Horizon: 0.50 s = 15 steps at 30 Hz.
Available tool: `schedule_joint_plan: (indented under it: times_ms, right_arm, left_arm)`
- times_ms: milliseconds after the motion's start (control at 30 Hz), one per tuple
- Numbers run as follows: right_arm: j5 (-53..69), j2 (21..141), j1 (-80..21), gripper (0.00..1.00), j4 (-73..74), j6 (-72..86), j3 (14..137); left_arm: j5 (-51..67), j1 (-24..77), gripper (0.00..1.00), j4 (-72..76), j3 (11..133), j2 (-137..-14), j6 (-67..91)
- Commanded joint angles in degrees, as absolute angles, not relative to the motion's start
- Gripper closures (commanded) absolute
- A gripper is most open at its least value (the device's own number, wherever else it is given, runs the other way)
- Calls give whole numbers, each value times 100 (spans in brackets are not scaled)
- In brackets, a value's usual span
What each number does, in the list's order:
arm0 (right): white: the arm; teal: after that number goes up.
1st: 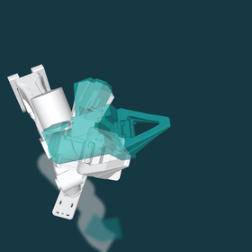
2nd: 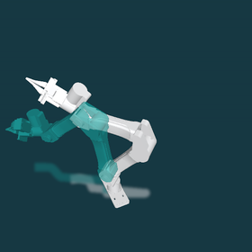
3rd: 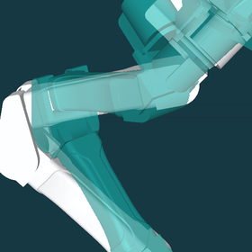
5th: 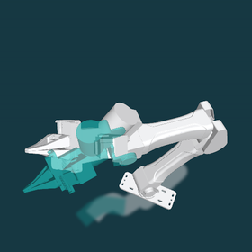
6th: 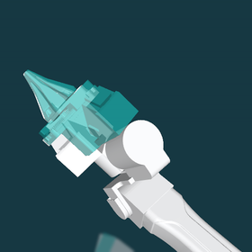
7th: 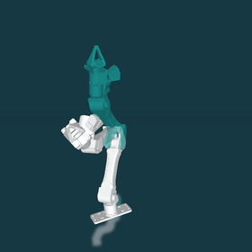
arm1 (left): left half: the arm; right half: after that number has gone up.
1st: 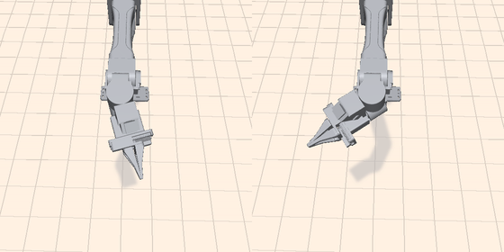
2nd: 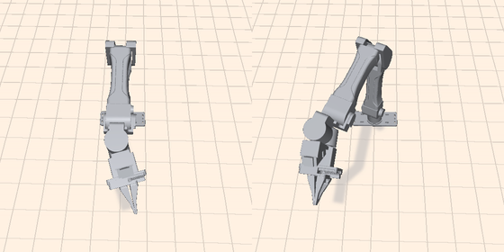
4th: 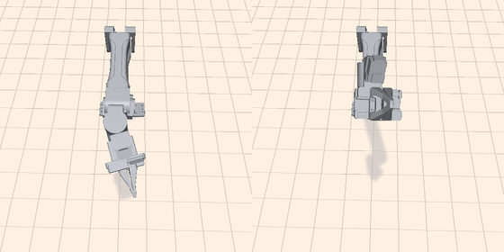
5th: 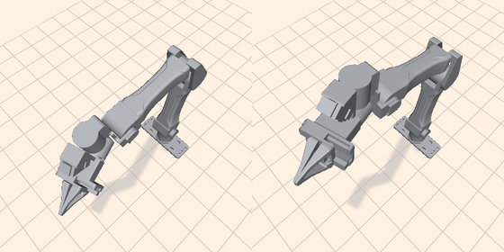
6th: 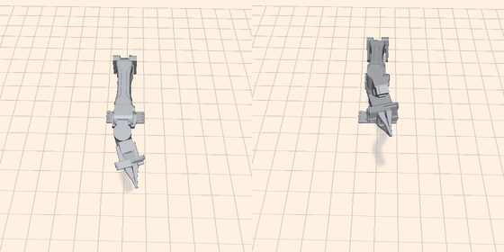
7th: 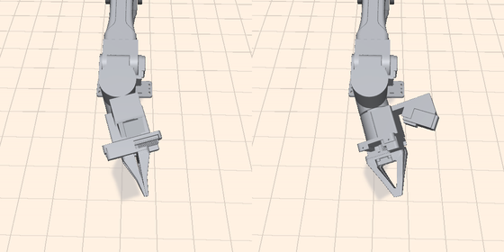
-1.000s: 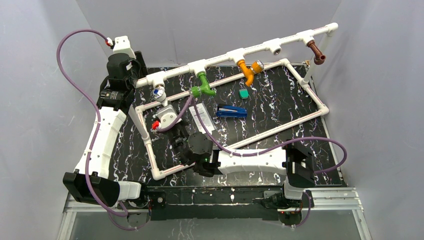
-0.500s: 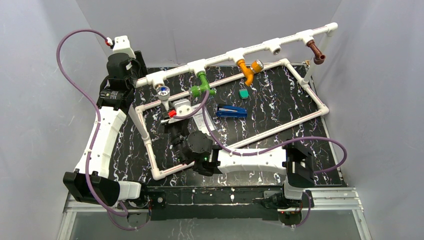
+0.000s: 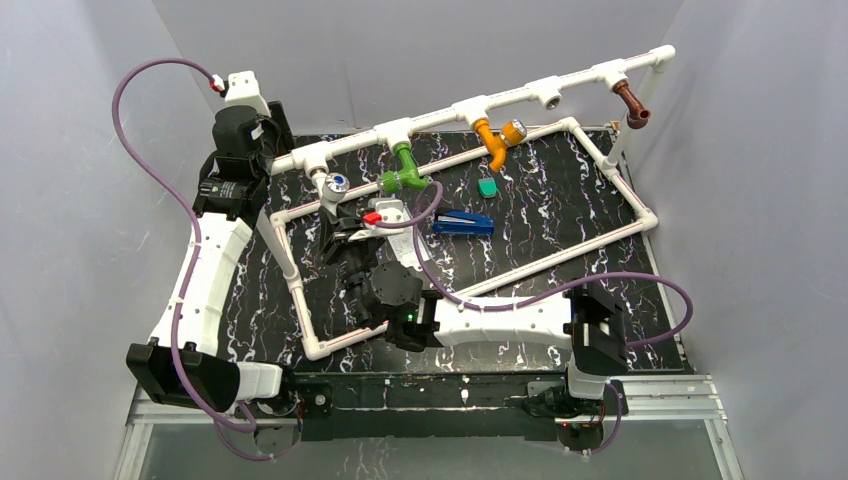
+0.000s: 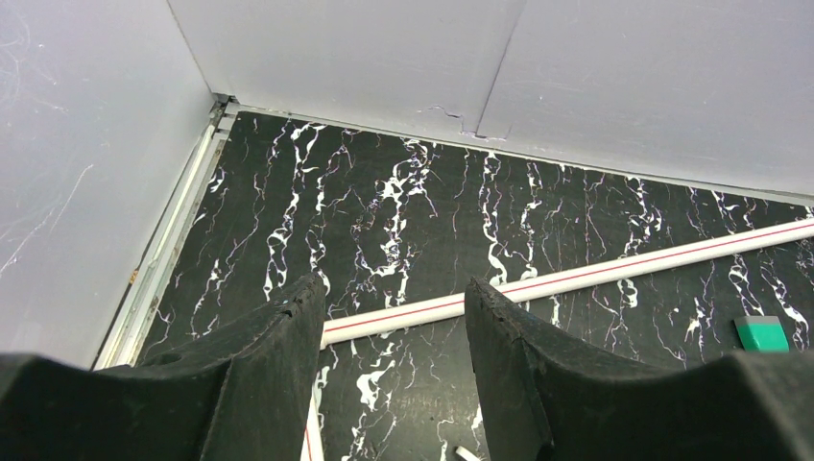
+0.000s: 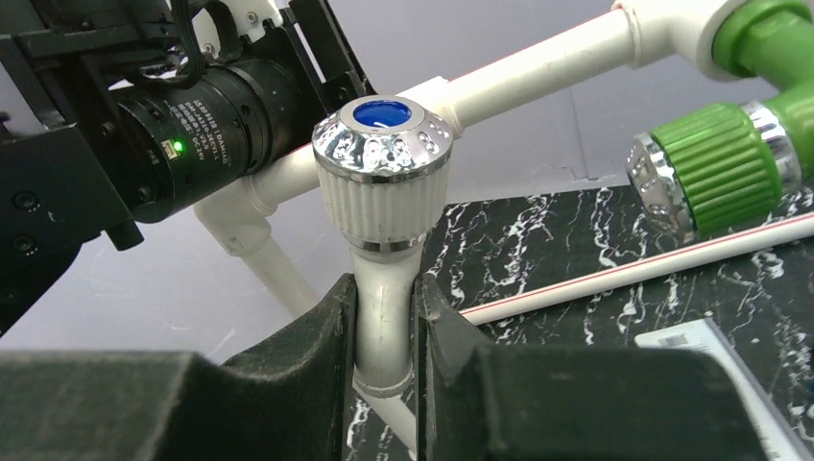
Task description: Install the water faucets
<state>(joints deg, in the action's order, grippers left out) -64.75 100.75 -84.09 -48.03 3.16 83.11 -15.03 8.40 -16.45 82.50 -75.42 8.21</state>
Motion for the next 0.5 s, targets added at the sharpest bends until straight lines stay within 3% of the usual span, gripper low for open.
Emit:
schedule_joint_plan:
  times_ms: [0, 467]
  right_arm:
    - [-5718, 10176, -8138, 99, -4494, 1495, 8527]
    - [-5407, 9718, -7887, 99, -4071, 4044, 8097]
  left_arm:
    - [-1095, 896, 47, -3064, 7832, -7654, 976]
    - [-1057, 910, 47, -3061, 7804, -7638, 993]
